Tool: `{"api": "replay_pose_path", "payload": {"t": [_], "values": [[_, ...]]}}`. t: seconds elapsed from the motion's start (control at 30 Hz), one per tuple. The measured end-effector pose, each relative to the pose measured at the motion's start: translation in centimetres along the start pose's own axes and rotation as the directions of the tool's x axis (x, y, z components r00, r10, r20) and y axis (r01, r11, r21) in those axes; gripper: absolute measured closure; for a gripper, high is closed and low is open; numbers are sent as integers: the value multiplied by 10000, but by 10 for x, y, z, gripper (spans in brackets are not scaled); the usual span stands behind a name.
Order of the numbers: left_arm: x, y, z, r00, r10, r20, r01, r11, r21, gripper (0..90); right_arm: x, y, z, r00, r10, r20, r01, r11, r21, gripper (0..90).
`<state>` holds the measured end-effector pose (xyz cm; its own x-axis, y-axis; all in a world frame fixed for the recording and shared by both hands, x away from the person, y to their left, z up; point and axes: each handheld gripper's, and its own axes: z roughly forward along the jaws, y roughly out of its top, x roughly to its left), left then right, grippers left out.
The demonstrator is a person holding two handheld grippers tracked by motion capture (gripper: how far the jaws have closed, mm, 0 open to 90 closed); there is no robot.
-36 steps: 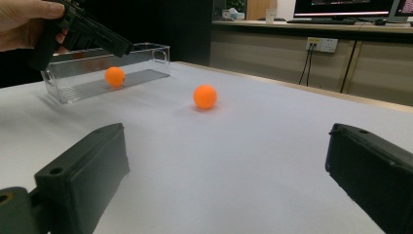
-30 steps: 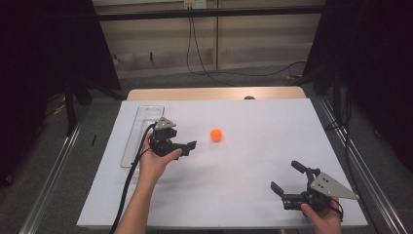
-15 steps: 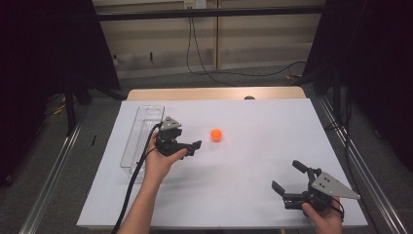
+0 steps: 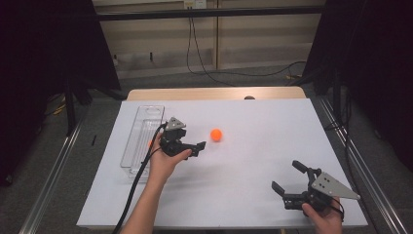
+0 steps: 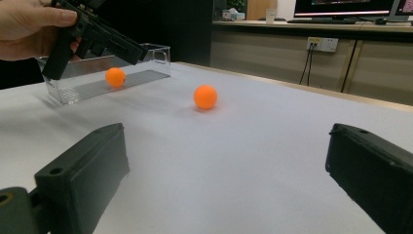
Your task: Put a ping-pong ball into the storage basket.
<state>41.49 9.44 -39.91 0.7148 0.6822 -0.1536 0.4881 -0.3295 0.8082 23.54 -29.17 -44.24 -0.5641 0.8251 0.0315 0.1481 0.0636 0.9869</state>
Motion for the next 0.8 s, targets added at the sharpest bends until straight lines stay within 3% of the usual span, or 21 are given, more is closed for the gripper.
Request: {"api": "replay_pose_path", "payload": {"t": [0.47,0.8], "values": [[-5,-2,11,9999,37,96,-38,9999,149,99,-1,0,-1,10000,43,40,-43,10000,-2,13],[-6,0,18,9999,104,-72,-104,9999,112,99,-1,0,-1,10000,36,35,-36,10000,1,14]]}}
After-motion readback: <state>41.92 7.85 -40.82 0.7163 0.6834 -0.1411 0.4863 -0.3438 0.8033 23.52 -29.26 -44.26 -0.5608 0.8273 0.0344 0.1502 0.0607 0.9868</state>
